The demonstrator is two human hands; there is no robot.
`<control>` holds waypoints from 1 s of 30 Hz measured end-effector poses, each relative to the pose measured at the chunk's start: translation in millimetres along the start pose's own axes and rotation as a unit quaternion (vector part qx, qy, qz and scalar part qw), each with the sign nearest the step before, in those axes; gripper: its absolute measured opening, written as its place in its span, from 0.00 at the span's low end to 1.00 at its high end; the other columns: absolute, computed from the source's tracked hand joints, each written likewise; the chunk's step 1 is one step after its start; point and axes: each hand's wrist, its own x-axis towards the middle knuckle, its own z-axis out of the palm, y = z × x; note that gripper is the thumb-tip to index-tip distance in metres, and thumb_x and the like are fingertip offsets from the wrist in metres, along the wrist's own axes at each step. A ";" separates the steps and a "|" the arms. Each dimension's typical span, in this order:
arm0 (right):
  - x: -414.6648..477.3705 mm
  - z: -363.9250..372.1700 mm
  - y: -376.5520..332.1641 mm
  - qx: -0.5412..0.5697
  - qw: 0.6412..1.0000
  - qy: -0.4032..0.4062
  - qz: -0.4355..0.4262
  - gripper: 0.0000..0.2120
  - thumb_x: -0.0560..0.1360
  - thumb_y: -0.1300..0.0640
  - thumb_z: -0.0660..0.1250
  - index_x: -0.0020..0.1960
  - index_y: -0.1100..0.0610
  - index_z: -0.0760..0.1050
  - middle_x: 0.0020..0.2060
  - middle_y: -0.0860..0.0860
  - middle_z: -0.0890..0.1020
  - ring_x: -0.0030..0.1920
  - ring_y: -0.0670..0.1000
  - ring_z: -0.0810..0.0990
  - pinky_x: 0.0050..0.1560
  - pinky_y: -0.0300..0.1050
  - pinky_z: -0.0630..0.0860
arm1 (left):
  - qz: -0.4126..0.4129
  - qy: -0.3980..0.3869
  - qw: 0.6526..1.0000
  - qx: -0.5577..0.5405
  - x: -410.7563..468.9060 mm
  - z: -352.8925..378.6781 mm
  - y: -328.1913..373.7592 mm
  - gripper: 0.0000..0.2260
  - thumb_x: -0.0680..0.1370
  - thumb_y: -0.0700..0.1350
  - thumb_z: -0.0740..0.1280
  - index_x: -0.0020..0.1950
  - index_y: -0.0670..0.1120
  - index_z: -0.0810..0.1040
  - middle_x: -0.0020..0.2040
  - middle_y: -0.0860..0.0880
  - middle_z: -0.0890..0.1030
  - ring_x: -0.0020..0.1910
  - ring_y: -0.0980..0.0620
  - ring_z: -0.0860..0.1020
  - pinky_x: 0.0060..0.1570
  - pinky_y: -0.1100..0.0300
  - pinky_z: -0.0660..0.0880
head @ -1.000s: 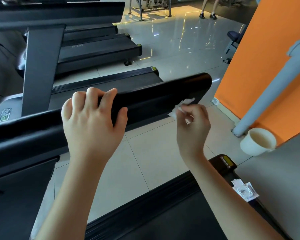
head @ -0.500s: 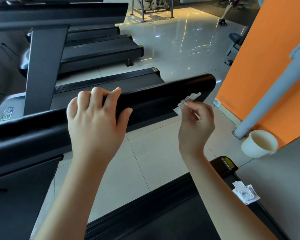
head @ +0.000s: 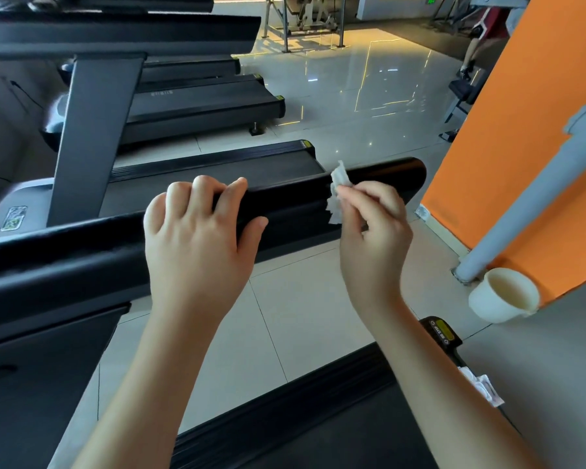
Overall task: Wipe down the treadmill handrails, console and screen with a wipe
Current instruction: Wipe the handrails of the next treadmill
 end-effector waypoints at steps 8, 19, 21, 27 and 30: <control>39.9 7.6 -8.8 -0.064 0.994 -0.076 -0.049 0.11 0.69 0.72 0.62 0.39 0.64 0.82 0.36 0.55 0.80 0.39 0.54 0.71 0.38 0.33 0.59 | -0.004 -0.010 1.000 -0.005 1.7 -2.2 1.4 0.21 0.76 0.55 0.61 0.61 0.44 0.79 0.50 0.44 0.78 0.50 0.44 0.67 0.54 0.50 0.60; 25.5 4.0 -19.9 -0.067 0.990 -0.098 -0.081 0.14 0.70 0.75 0.64 0.49 0.65 0.83 0.37 0.55 0.80 0.43 0.52 0.72 0.47 0.23 0.62 | -0.018 -0.053 0.998 -0.028 -2.4 -17.4 -9.8 0.22 0.74 0.52 0.64 0.64 0.43 0.77 0.58 0.41 0.78 0.59 0.38 0.72 0.63 0.49 0.58; 28.4 -1.0 -12.1 -0.072 0.990 -0.092 -0.073 0.14 0.70 0.75 0.65 0.51 0.64 0.83 0.39 0.55 0.80 0.44 0.54 0.75 0.50 0.21 0.61 | -0.027 -0.047 0.998 -0.015 -7.0 -18.5 -12.9 0.22 0.73 0.53 0.65 0.64 0.45 0.77 0.57 0.40 0.76 0.58 0.37 0.71 0.62 0.45 0.60; -1.2 4.0 -18.3 -0.075 0.997 -0.019 0.014 0.12 0.76 0.68 0.60 0.54 0.65 0.80 0.48 0.59 0.77 0.48 0.60 0.77 0.48 0.42 0.74 | -0.033 -0.027 0.999 -0.020 -7.9 -14.7 -14.0 0.21 0.73 0.54 0.65 0.63 0.46 0.78 0.52 0.42 0.76 0.53 0.38 0.71 0.60 0.44 0.63; -3.7 2.2 -11.4 -0.067 0.997 -0.035 -0.006 0.12 0.75 0.68 0.62 0.54 0.65 0.81 0.48 0.59 0.78 0.46 0.59 0.78 0.46 0.38 0.72 | -0.030 -0.024 0.999 -0.020 -9.1 -14.5 -15.3 0.21 0.73 0.55 0.64 0.63 0.46 0.78 0.52 0.42 0.76 0.52 0.38 0.71 0.59 0.43 0.64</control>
